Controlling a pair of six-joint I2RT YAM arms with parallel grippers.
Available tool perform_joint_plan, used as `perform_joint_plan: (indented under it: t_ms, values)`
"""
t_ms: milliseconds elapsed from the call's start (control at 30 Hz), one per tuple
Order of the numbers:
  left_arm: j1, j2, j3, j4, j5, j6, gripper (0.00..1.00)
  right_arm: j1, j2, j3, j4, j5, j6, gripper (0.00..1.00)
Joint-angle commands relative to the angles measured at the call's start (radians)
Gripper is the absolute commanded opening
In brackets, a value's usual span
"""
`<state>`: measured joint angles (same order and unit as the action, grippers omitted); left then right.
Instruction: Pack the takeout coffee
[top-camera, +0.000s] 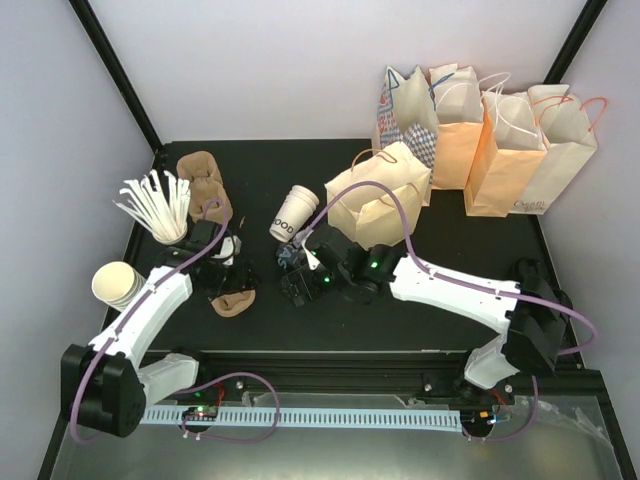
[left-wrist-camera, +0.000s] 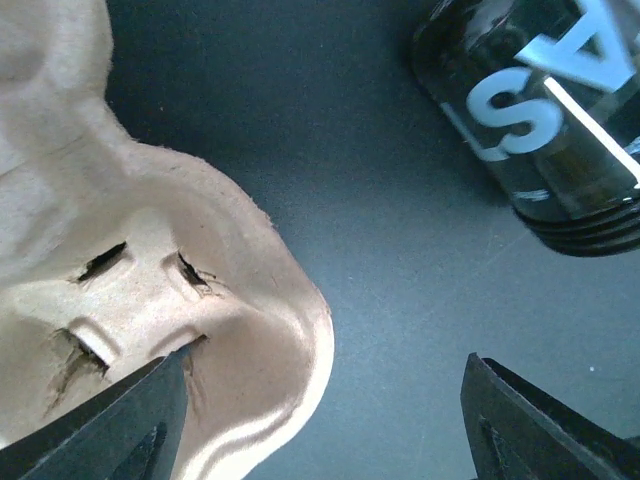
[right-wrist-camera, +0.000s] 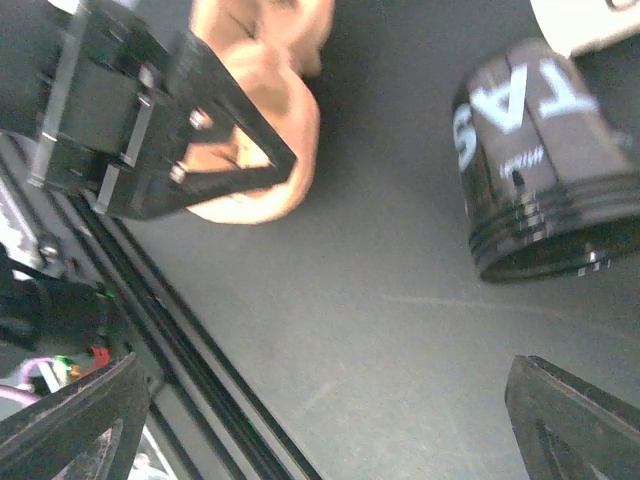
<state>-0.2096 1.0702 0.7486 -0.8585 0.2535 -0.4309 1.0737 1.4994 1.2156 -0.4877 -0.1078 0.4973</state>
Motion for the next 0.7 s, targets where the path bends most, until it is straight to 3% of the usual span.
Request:
perform_joint_plan:
  t_ms: [0, 200, 367, 500, 667]
  values:
    - [-0.025, 0.075, 0.033, 0.05, -0.043, 0.055, 0.77, -0.011, 0.042, -0.044, -0.05, 0.041, 0.078, 1.0]
    - [-0.03, 0.178, 0.027, 0.077, -0.016, 0.047, 0.75, -0.021, 0.078, -0.089, 0.037, 0.025, 0.143, 1.0]
    - [-0.03, 0.254, 0.023, 0.139, 0.171, 0.025, 0.74, -0.028, 0.119, -0.066, 0.034, 0.024, 0.14, 1.0]
    - [-0.03, 0.284, -0.002, 0.283, 0.365, -0.073, 0.73, -0.033, 0.069, -0.102, 0.065, 0.061, 0.132, 1.0]
    - [-0.031, 0.327, -0.01, 0.469, 0.471, -0.209, 0.72, -0.05, -0.039, -0.198, 0.139, 0.078, 0.159, 1.0]
